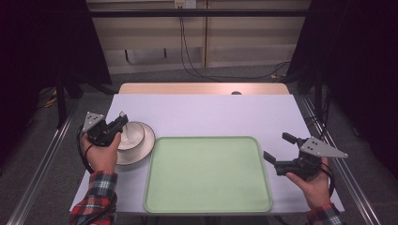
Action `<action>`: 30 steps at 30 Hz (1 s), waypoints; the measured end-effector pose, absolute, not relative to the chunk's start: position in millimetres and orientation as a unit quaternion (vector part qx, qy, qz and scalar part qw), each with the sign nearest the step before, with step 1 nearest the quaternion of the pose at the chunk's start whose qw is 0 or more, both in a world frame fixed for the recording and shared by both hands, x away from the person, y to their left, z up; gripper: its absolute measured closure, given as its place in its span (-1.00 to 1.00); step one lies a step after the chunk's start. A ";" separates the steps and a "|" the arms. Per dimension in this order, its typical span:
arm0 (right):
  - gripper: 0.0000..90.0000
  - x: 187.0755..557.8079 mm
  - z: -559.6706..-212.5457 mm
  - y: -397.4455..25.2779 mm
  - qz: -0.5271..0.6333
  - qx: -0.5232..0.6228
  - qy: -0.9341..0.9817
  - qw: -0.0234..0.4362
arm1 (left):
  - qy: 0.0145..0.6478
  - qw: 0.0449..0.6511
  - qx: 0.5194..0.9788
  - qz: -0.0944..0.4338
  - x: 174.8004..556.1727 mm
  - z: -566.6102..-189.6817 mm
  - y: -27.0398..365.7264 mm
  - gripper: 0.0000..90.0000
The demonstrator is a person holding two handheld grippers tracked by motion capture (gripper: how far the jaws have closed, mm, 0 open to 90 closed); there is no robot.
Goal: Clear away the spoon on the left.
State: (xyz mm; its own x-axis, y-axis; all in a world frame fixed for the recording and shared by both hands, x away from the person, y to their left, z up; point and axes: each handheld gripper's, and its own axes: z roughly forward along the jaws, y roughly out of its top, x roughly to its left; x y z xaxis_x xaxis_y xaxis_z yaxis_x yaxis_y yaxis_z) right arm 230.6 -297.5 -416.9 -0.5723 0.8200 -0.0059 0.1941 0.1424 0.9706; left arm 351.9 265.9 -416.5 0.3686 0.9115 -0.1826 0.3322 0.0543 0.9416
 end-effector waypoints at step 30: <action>-0.94 230.0 -417.2 -297.4 0.545 0.365 0.700 0.284 | 0.486 0.554 0.630 0.243 332.8 -379.7 270.9 0.90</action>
State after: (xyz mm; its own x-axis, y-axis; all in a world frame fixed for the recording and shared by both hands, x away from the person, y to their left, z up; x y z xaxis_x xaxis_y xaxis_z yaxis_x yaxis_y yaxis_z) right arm 230.0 -297.4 -417.2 -0.5731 0.8195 0.0002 0.2006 0.1400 0.9696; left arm 332.8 270.9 -379.7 0.4085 0.8827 -0.2323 0.3429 0.0874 0.9353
